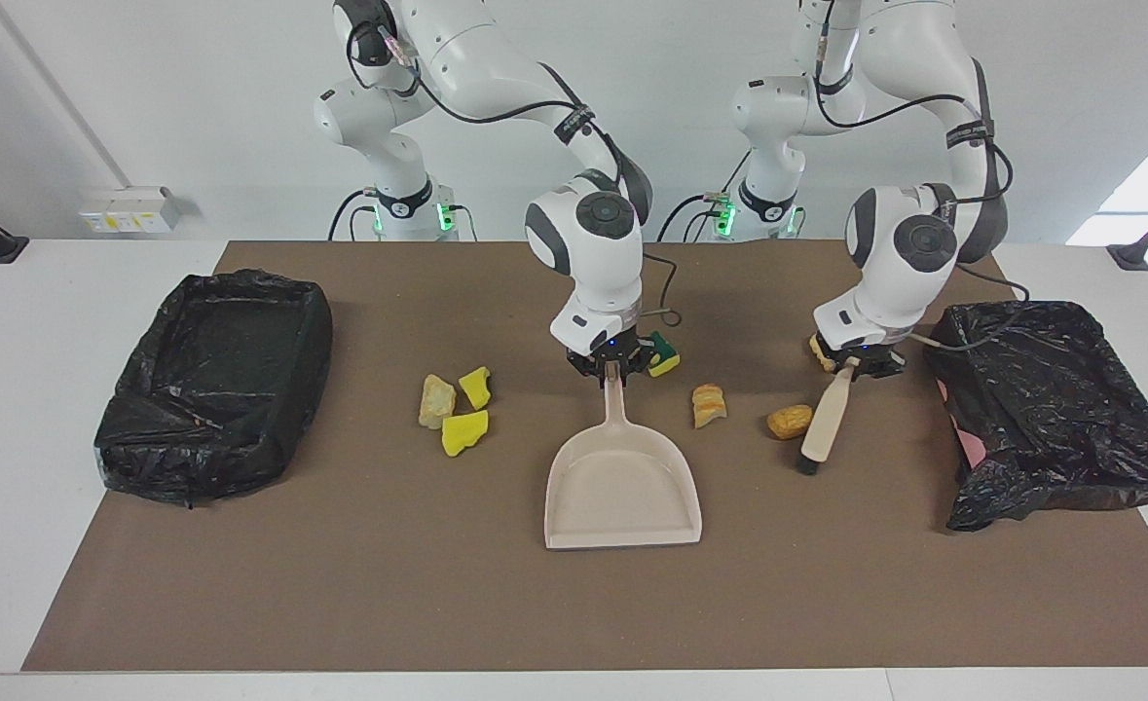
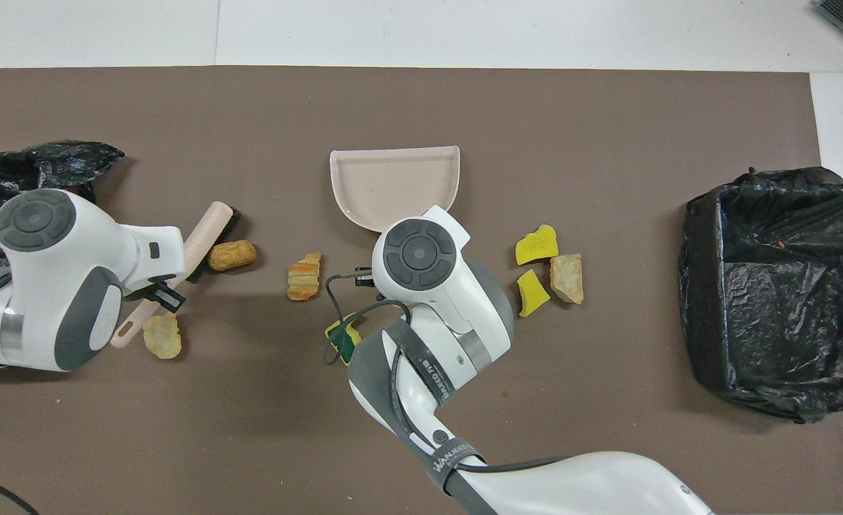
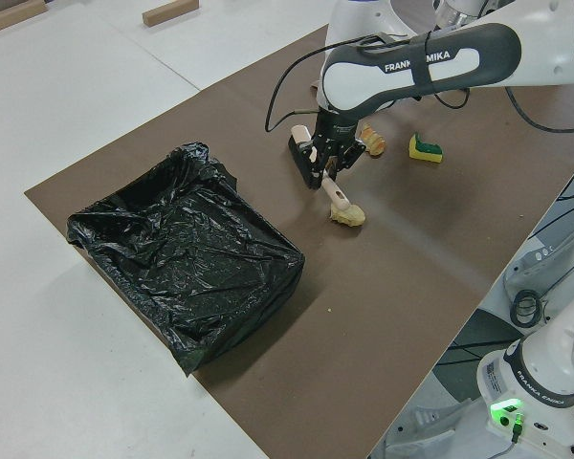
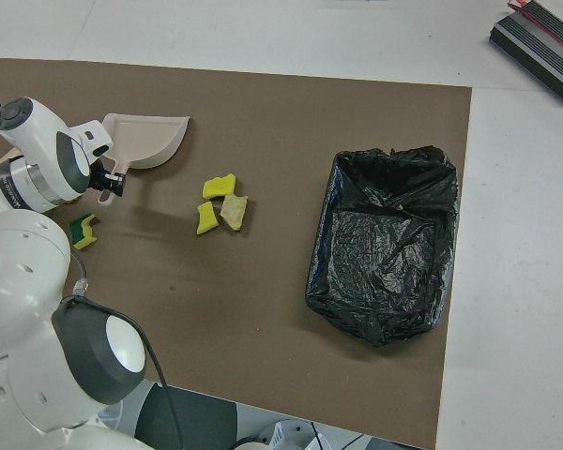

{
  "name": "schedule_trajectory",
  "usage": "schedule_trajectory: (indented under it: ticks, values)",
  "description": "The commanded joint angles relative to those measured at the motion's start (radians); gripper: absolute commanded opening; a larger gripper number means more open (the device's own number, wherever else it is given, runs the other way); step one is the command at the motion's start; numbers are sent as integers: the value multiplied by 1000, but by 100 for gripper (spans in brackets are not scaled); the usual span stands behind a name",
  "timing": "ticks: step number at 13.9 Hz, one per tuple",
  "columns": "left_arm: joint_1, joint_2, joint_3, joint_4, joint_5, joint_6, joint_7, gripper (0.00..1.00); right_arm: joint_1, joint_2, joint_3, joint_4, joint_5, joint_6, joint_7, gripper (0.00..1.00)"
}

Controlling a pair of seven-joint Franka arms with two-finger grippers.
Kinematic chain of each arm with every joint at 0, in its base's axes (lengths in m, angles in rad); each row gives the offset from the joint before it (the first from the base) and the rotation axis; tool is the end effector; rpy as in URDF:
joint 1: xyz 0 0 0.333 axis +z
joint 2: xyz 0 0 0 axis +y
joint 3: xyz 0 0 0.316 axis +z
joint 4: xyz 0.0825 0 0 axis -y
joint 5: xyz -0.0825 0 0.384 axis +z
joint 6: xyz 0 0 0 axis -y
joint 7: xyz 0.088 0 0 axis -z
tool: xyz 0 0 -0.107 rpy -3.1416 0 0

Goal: Sweep and dump trash in bin

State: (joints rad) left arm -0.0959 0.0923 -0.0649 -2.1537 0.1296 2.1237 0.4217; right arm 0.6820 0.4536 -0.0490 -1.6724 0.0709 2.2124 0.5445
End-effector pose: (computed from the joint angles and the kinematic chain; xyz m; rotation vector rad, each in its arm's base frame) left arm 0.5311 -0.0800 0.3479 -2.8881 0.9851 0.2044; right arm 0.5441 0.4068 0.3499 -3.0600 -0.0833 -0.0792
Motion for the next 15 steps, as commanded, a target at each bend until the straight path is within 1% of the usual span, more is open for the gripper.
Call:
schedule_trajectory:
  ticks: [1,2,4,6,8,10,11,12,14,15]
  values:
    - [-71,-37,13,-55,-41,-4,-12,0,-45,-35,3,-9,1,3,-215,0]
    - [-105,-54,14,-77,-45,-10,-12,0,-56,-59,-2,-19,0,-3,-285,0]
    - [-155,-66,14,-74,-48,-92,-14,0,-102,-140,-3,-79,-2,-28,-459,0]
    - [-162,-86,16,-68,-108,-111,-17,0,-143,-235,-3,-157,-2,-66,-593,0]
    - [-131,-144,23,-64,-120,-139,-26,0,-180,-337,-3,-234,-2,-115,-730,0]
    - [-62,-213,23,-51,-120,-215,-96,0,-199,-413,-3,-300,-25,-157,-863,0]
    - [-27,-250,25,-57,-120,-246,-116,0,-199,-437,-3,-325,-48,-184,-943,0]
    - [10,-268,25,-60,-120,-272,-133,0,-199,-447,-3,-338,-59,-213,-1024,0]
    - [59,-282,25,-78,-119,-283,-194,0,-228,-458,-3,-358,-57,-311,-1301,0]
    - [83,-289,25,-87,-119,-284,-234,0,-234,-470,-3,-380,-59,-330,-1396,0]
